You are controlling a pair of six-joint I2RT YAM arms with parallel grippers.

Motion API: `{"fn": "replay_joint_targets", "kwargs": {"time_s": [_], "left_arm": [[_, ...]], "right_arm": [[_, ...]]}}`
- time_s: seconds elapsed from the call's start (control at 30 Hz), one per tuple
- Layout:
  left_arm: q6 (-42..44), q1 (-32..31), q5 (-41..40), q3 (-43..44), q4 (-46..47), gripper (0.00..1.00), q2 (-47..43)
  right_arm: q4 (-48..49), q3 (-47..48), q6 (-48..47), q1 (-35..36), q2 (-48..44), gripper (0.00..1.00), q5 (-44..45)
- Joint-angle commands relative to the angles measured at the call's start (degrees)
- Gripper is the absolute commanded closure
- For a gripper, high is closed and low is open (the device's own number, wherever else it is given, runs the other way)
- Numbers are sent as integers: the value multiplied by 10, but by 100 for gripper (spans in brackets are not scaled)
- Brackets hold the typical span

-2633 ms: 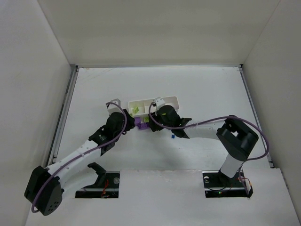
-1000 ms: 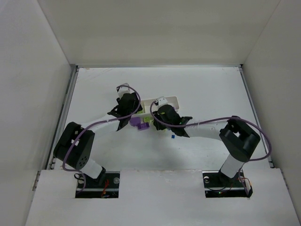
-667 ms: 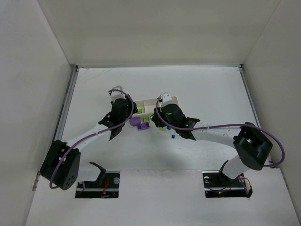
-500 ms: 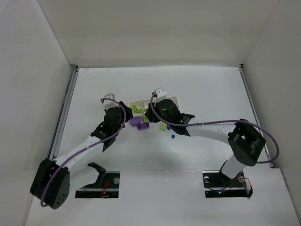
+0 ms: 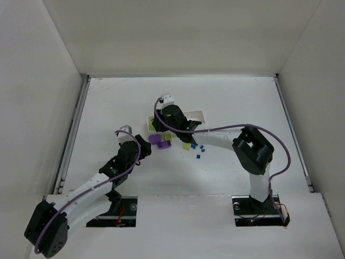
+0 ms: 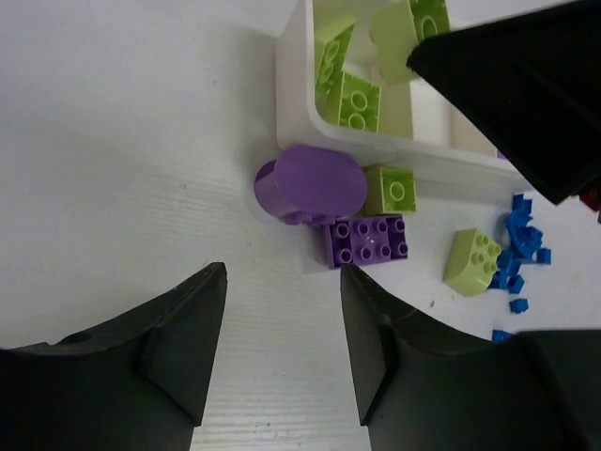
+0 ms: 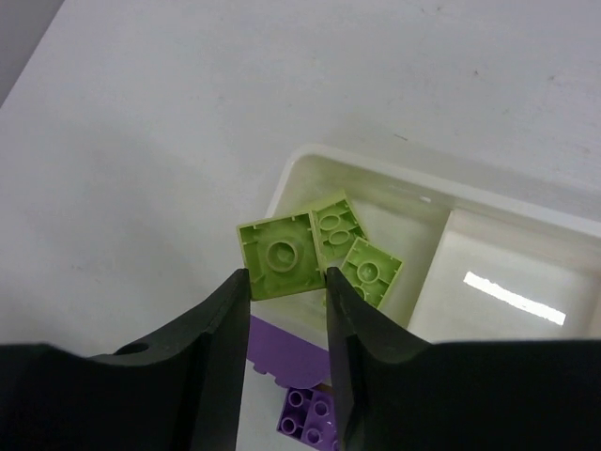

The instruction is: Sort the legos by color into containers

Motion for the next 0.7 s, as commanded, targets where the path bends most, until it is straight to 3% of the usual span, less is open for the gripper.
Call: {"fn": "replay_joint_targets", "kwargs": {"time_s": [0.0, 0.1, 0.43, 0.67], "left_arm": [[-14, -29, -5, 1, 10, 50, 20], [-18, -51, -15, 1, 26, 49, 34], [-37, -135, -56, 35, 72, 44, 131], [-52, -196, -131, 96, 101, 37, 263]], "right_arm": [[-5, 33, 9, 3, 4, 55, 14], [-3, 22, 9, 3, -13, 47, 20], [24, -65, 10, -1, -95, 45, 38], [61, -195, 12, -20, -192, 40, 48]]}}
